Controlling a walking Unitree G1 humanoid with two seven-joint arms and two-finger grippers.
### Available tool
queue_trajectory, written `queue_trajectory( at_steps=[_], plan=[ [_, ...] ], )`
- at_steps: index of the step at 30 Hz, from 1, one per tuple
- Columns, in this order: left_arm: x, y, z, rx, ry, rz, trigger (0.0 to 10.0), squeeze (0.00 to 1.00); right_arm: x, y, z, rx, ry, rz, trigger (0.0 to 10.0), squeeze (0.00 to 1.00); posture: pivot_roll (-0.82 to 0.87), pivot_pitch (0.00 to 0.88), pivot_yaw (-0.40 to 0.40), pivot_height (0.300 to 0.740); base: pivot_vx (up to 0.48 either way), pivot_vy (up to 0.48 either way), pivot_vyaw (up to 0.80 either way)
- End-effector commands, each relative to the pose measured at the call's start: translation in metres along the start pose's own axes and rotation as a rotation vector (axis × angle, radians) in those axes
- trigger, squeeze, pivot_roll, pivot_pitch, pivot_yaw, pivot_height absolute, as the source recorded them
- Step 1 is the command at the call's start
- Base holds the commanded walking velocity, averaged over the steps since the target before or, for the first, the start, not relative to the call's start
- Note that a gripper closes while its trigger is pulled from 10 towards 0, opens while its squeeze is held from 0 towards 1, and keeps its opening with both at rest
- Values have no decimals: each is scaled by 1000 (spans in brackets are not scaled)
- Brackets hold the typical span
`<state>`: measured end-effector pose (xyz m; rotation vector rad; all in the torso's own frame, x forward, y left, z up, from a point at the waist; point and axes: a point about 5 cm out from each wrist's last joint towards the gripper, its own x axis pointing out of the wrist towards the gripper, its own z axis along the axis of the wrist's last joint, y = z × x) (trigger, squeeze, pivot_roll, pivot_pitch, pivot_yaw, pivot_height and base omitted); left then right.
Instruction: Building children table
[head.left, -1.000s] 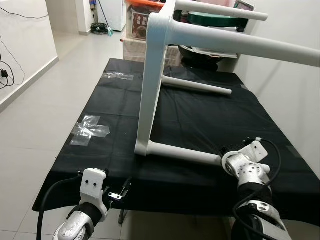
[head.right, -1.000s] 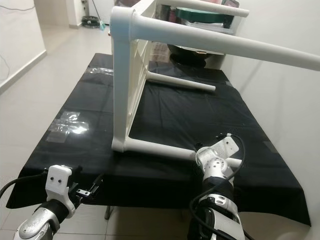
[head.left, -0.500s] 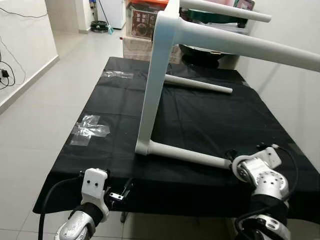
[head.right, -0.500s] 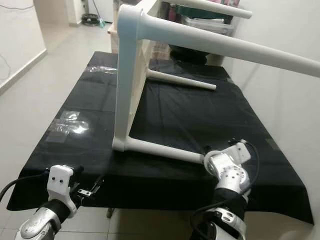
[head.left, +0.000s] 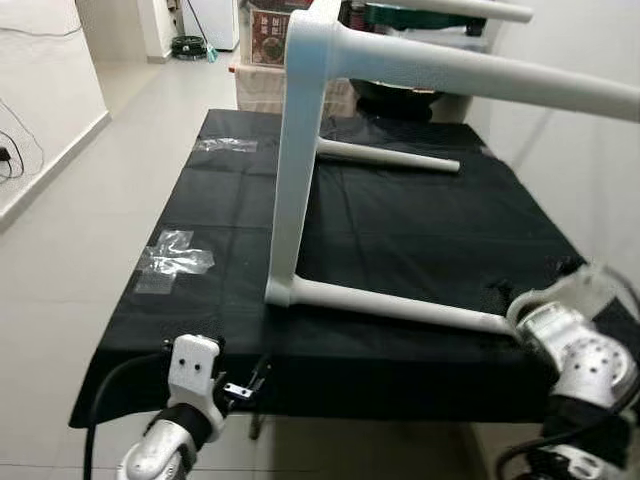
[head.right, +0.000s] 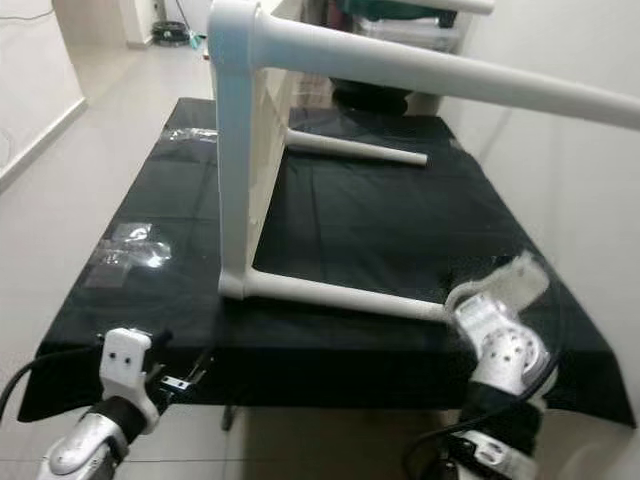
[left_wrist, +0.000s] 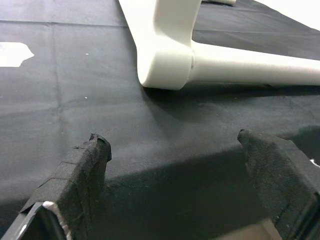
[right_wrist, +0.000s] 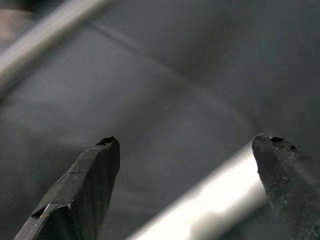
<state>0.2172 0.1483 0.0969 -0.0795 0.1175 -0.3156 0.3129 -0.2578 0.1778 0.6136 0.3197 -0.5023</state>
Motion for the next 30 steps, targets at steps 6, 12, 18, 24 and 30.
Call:
queue_trajectory(
  at_steps=[6, 12, 18, 24, 30],
  plan=[
    [1, 2, 0, 2, 7, -1, 10000, 0, -10, 39, 7, -278, -113, 180, 10000, 871, 30, 0, -122, 740, 0, 0, 0],
    [4, 1, 7, -2, -28, -4, 10000, 0, -16, 50, 16, -526, -335, 185, 10000, 0, 44, 0, -119, 740, 0, 0, 0],
    [9, -2, 21, 8, -87, -40, 10000, 0, -30, 80, 0, -642, -429, 369, 10000, 0, 49, 0, -114, 740, 0, 0, 0],
    [10, 0, 24, 22, -107, -25, 10000, 0, -30, 86, -18, -660, -384, 424, 10000, 0, 61, 0, -120, 740, 80, -137, -529],
    [12, -3, 25, 20, -110, -25, 10000, 0, -36, 101, -38, -710, -366, 528, 10000, 0, 65, 0, -119, 740, 0, -414, -308]
  ],
)
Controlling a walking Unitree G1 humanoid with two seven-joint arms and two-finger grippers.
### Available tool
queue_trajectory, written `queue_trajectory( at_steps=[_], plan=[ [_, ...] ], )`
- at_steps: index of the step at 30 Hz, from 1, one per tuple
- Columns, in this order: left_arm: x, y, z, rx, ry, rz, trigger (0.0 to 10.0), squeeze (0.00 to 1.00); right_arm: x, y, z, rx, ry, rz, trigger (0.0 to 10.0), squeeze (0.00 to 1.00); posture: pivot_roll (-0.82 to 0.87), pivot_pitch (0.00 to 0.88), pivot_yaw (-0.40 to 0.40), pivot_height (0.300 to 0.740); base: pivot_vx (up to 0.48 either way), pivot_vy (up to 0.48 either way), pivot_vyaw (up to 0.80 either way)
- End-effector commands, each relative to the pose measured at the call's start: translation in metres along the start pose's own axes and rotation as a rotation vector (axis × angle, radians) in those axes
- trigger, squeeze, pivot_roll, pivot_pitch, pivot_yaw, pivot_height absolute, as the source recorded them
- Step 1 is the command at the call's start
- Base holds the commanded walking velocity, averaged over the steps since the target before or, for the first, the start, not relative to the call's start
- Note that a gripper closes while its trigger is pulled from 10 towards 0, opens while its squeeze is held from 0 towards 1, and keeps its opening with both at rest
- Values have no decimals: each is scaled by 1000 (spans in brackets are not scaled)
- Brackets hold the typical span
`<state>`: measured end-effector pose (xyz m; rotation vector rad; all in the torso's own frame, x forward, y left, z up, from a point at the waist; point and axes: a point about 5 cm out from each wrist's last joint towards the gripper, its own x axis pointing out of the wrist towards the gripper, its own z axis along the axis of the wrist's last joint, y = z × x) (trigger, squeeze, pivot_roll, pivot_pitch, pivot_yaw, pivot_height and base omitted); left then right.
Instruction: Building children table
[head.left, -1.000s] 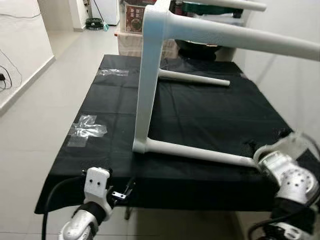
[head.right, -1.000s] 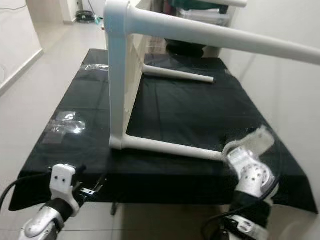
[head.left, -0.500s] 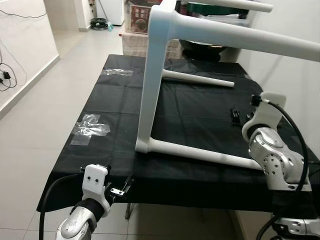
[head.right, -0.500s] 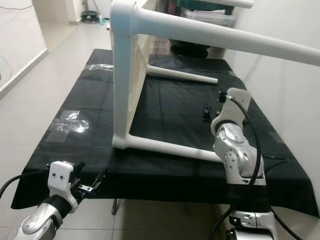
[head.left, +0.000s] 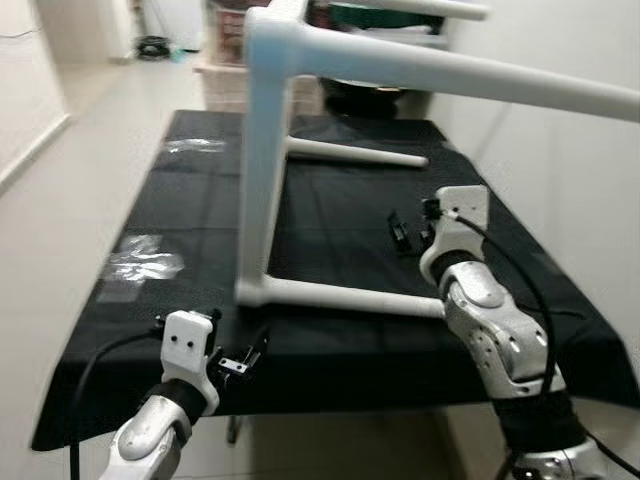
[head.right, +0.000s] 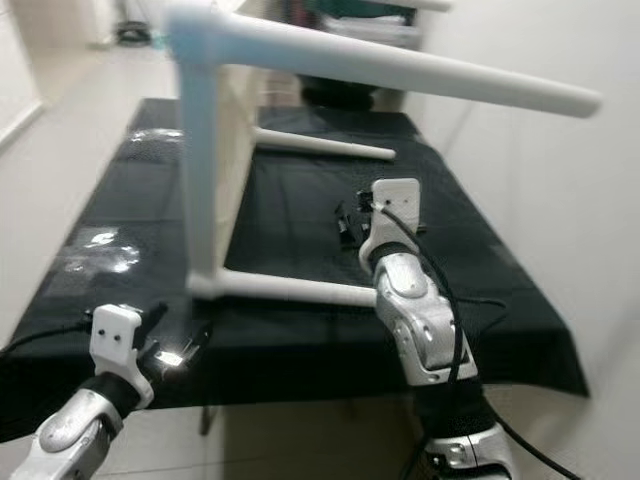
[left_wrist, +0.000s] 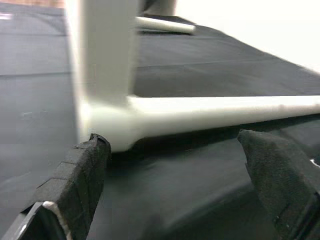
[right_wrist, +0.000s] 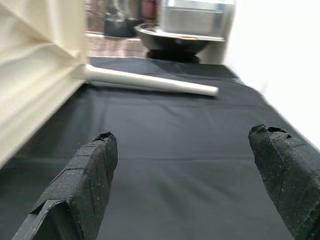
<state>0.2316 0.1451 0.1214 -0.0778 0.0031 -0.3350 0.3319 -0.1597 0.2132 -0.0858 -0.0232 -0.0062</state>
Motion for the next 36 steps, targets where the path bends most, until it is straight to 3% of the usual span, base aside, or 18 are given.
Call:
queue_trajectory(
  at_steps=[1, 8, 19, 22, 23, 25, 26, 29, 36],
  plan=[
    [0, -3, 0, -2, -1, -4, 10000, 0, 1, 15, -4, -24, -10, 64, 10000, 0, 68, 0, -120, 740, 0, -420, 0],
    [1, -3, 1, -9, -8, 0, 10000, 0, 4, 27, -7, -58, -40, 132, 10000, 0, 74, 0, -122, 740, 73, -408, 0],
    [0, -2, 1, -20, -8, 17, 10000, 0, 8, 19, -11, -109, -42, 96, 10000, 0, 75, 0, -123, 740, 0, -130, 0],
    [2, 5, 3, -18, -27, 71, 10000, 0, 7, 11, -7, -248, -122, 62, 10000, 0, 72, 0, -121, 740, 0, 0, 0],
    [2, 5, 3, -18, -27, 71, 10000, 0, 7, 11, -7, -248, -122, 62, 10000, 0, 72, 0, -121, 740, 0, 0, 0],
    [4, 10, 5, -9, -42, 112, 10000, 0, 3, 6, 4, -363, -234, 21, 10000, 0, 66, 0, -115, 740, 0, 0, 0],
    [4, 10, 5, -9, -42, 112, 10000, 0, 3, 6, 4, -363, -234, 21, 10000, 0, 66, 0, -115, 740, 0, 0, 0],
    [9, 23, 8, 14, -60, 217, 10000, 0, -6, 2, 20, -533, -415, -50, 10000, 0, 63, 0, -112, 740, 0, 0, 0],
    [12, 31, 11, 0, -75, 258, 10000, 0, -9, -2, 23, -588, -479, -115, 10000, 0, 63, 0, -114, 740, 0, 0, 0]
  ],
)
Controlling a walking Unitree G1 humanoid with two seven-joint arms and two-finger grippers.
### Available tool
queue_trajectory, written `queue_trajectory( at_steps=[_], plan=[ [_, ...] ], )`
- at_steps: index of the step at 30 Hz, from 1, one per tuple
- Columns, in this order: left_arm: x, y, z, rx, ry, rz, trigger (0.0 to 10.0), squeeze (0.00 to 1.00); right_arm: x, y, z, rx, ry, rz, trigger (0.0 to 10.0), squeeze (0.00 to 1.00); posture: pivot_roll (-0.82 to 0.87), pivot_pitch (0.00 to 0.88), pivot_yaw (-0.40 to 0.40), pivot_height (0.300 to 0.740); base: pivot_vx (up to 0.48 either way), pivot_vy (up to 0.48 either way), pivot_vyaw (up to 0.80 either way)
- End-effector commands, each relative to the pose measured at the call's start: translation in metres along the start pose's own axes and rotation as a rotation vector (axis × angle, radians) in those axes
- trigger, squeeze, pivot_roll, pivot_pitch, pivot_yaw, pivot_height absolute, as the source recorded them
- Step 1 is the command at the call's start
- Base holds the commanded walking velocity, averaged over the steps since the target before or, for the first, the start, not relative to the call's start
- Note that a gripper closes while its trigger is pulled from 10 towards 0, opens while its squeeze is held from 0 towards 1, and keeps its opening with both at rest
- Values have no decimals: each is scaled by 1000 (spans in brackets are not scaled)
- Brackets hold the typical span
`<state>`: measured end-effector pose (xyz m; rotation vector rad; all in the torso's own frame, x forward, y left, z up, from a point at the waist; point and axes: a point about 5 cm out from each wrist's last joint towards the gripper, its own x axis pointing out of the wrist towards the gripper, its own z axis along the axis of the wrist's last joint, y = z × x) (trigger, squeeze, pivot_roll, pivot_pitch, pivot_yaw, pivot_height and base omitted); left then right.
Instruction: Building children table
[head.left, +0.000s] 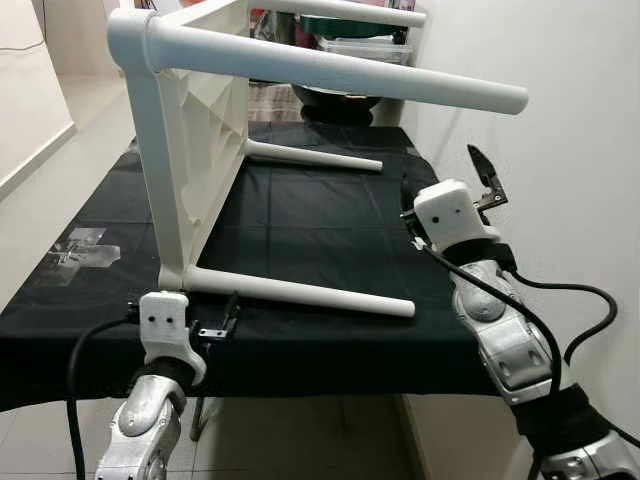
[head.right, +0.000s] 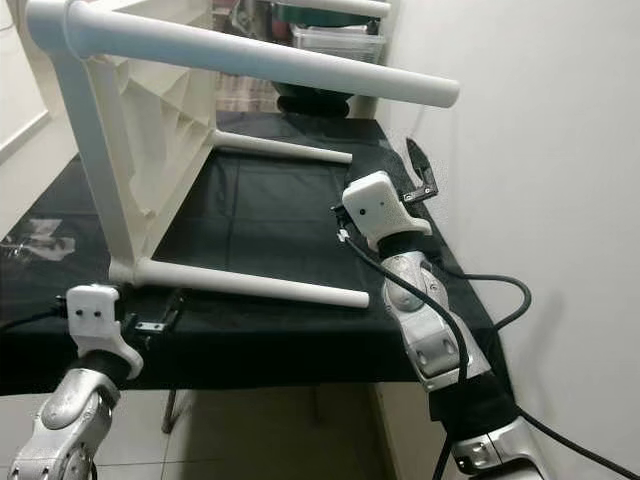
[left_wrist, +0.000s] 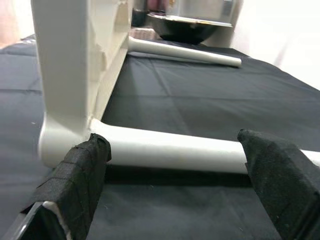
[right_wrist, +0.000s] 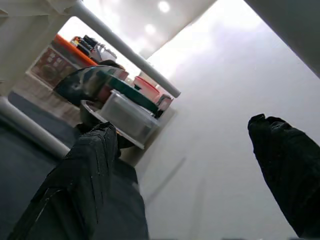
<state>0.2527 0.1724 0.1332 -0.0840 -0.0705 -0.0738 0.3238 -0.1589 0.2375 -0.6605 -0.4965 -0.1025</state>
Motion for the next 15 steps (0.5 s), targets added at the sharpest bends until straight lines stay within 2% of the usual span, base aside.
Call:
queue_trajectory(
  at_steps=[1, 4, 6, 7, 9, 13, 15],
  plan=[
    [1, -1, -3, -9, 9, -18, 10000, 0, -2, -2, 1, -23, -23, -29, 10000, 0, 63, 0, -114, 740, 0, 0, 0],
    [2, -2, -3, -9, 8, -38, 10000, 0, -2, -4, 2, -27, -35, -49, 10000, 0, 63, 0, -114, 740, 0, 0, 0],
    [11, -5, 0, 21, 13, -153, 10000, 0, -1, -6, 4, -50, -56, -88, 10000, 0, 57, 0, -110, 740, 0, 0, 0],
    [11, -5, 0, 21, 13, -153, 10000, 0, -1, -6, 4, -50, -56, -88, 10000, 0, 57, 0, -110, 740, 0, 0, 0],
    [19, -6, 5, 39, 12, -235, 10000, 0, -2, -7, 4, -63, -72, -104, 10000, 0, 52, 0, -105, 740, 0, 0, 0],
    [29, -4, 12, 65, 2, -281, 10000, 0, -4, -6, 3, -49, -81, -106, 10000, 0, 39, 0, -91, 740, 0, 0, 0],
    [30, -7, 13, 59, -4, -290, 10000, 0, -6, -3, 1, -23, -71, -83, 10000, 0, 39, 0, -91, 740, 0, 0, 0]
  ],
)
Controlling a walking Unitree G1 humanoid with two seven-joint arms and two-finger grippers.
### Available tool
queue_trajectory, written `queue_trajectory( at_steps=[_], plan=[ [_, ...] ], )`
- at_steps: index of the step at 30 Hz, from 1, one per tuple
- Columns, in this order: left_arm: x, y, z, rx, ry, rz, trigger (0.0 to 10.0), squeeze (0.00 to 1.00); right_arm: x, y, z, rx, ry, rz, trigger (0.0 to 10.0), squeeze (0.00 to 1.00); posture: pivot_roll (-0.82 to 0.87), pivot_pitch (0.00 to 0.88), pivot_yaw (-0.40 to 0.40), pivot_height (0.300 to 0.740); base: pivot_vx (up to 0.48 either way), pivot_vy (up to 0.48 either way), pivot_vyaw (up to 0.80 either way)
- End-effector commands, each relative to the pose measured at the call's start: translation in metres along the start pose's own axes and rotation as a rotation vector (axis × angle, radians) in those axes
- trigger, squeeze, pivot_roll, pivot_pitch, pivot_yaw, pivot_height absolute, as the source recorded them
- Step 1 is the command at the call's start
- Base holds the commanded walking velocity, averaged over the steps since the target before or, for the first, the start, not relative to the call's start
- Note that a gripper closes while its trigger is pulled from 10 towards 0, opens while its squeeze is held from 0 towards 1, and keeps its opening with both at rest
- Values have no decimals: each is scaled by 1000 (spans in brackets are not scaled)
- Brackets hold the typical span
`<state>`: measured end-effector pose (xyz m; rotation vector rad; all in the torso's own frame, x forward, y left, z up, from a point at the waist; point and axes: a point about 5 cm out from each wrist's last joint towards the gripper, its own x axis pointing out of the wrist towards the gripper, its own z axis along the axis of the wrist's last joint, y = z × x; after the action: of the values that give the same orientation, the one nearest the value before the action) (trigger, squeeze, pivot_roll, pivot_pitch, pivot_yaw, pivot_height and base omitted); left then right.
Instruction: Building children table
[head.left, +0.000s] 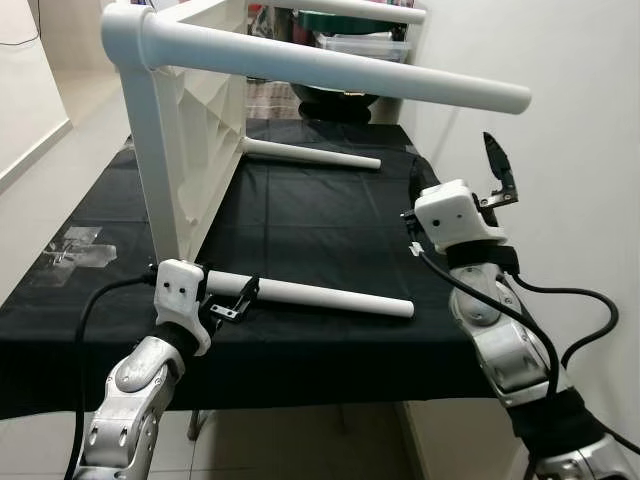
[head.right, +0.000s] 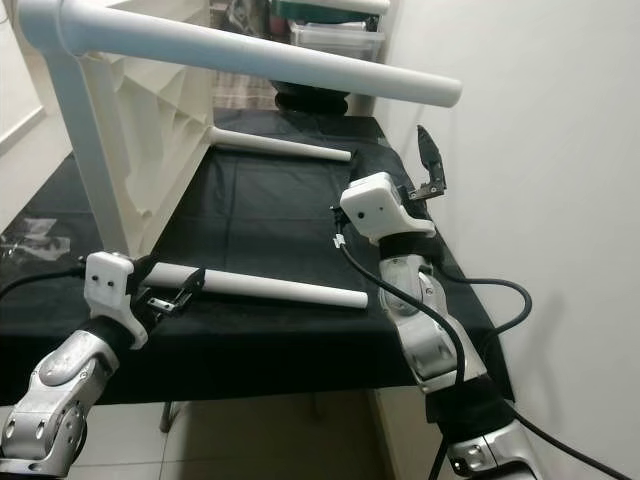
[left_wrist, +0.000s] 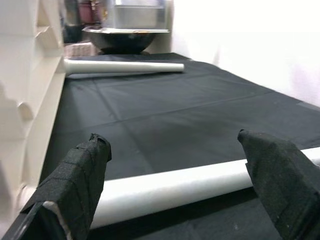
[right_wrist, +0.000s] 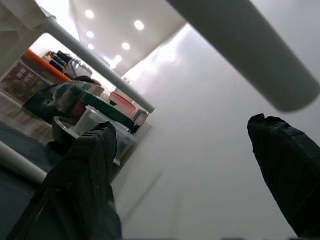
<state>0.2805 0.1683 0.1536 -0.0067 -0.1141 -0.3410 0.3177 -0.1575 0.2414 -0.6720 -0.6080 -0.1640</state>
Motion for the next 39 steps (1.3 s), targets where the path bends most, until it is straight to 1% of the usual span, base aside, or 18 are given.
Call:
queue_trajectory(
  at_steps=[1, 3, 5, 6, 8, 9, 10, 11, 12, 13, 14, 15, 16, 18, 25, 32, 38, 39],
  plan=[
    [1, -5, -5, -15, 23, -20, 10000, 0, -4, 3, -6, 21, 27, 25, 10000, 0, 34, 0, -87, 740, 0, 0, 0],
    [0, -7, -6, -18, 22, -18, 10000, 0, -5, 6, -6, 33, 36, 37, 10000, 0, 34, 0, -88, 740, 0, 0, 0],
    [-2, -13, -9, -42, 17, -2, 10000, 0, -11, 19, -7, 55, 56, 118, 10000, 0, 35, 0, -90, 740, 0, 0, 0],
    [-2, -13, -9, -42, 17, -2, 10000, 0, -11, 19, -7, 55, 56, 118, 10000, 0, 35, 0, -90, 740, 0, 0, 0],
    [-6, -13, -12, -67, 21, 37, 10000, 0, -20, 37, -14, 194, 156, 224, 10000, 0, 45, 0, -105, 740, 0, 0, 0],
    [-6, -12, -14, -71, 25, 50, 10000, 0, -23, 43, -16, 240, 194, 261, 10000, 0, 45, 0, -105, 740, 0, 0, 0],
    [-6, -12, -14, -71, 25, 50, 10000, 0, -23, 43, -16, 240, 194, 261, 10000, 0, 45, 0, -105, 740, 0, 0, 0],
    [-8, -11, -15, -75, 30, 61, 10000, 0, -29, 54, -24, 320, 296, 321, 10000, 0, 48, 0, -107, 740, 0, 0, 0],
    [-9, -10, -16, -79, 31, 67, 10000, 0, -34, 63, -34, 500, 459, 317, 10000, 0, 49, 0, -109, 740, 244, 0, 0],
    [-9, -9, -16, -81, 30, 69, 10000, 0, -38, 70, -39, 636, 564, 314, 10000, 0, 49, 0, -109, 740, 244, 0, 0],
    [-9, -9, -16, -81, 30, 69, 10000, 0, -38, 70, -39, 636, 564, 314, 10000, 0, 49, 0, -109, 740, 244, 0, 0],
    [-10, -8, -16, -83, 29, 70, 10000, 0, -42, 78, -43, 768, 663, 311, 10000, 0, 49, 0, -109, 740, 244, 0, 0],
    [-11, -8, -15, -84, 28, 69, 10000, 0, -44, 81, -46, 824, 705, 293, 10000, 0, 55, 0, -111, 740, 244, 0, 0],
    [-11, -7, -15, -83, 27, 68, 10000, 0, -43, 81, -47, 828, 710, 284, 10000, 0, 59, 0, -111, 740, 247, 0, 0],
    [-13, -8, -13, -83, 20, 36, 10000, 0, -38, 79, -45, 758, 645, 258, 10000, 0, 60, 0, -109, 740, 244, 0, 0],
    [-13, -8, -13, -85, 20, 34, 10000, 0, -37, 76, -45, 761, 651, 255, 10000, 0, 56, 0, -107, 740, 244, 0, 0],
    [-14, -10, -14, -88, 32, 21, 10000, 0, -31, 69, -44, 747, 639, 216, 10000, 0, 54, 0, -104, 740, 122, 0, 0],
    [-15, -10, -14, -91, 29, 28, 10000, 0, -29, 66, -43, 714, 613, 210, 10000, 0, 54, 0, -106, 740, 0, 0, 0]
  ],
)
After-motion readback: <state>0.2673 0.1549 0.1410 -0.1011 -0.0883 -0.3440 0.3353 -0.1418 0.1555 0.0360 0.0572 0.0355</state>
